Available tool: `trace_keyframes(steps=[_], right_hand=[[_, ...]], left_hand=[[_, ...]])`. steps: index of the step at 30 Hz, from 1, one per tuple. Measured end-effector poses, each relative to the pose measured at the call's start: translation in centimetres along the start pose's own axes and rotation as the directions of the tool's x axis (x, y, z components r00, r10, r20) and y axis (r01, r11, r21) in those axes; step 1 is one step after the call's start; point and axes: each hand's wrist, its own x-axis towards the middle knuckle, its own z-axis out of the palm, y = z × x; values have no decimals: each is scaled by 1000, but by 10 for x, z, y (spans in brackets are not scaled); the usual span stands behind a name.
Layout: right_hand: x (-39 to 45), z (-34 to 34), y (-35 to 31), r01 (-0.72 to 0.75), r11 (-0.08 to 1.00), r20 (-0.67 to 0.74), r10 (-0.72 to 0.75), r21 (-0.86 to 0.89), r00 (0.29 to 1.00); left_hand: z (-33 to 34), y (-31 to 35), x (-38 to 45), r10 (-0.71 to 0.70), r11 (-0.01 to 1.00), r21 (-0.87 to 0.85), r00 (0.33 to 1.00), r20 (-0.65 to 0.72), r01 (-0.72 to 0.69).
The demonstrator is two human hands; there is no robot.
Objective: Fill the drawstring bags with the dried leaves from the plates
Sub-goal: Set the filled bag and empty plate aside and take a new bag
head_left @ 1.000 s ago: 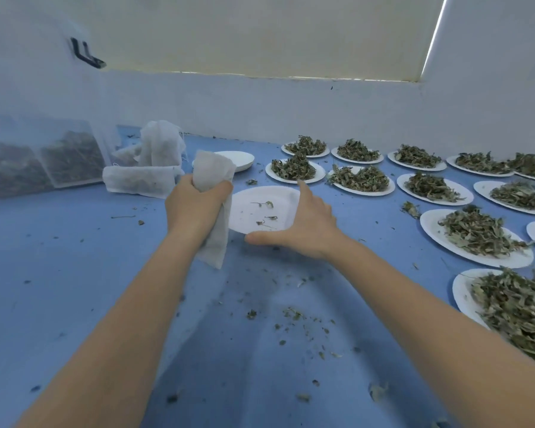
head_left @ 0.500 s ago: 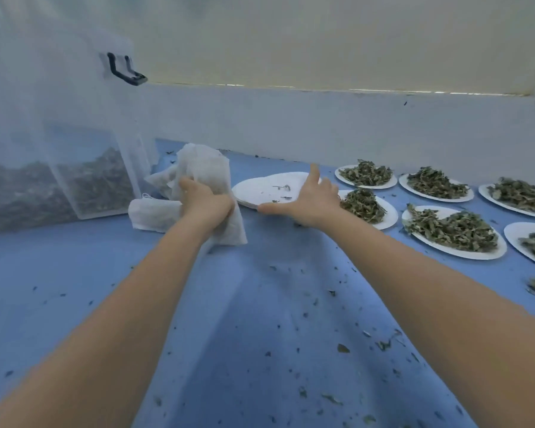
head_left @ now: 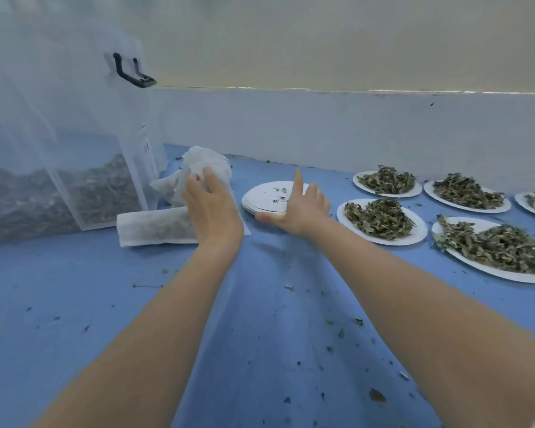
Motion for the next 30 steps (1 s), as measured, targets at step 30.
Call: trace_keyframes(steps=[30], right_hand=[[-25, -87, 167, -223, 941, 262, 289, -253, 921]], left_hand=[[60, 168, -66, -76, 927, -188, 652, 754, 325]])
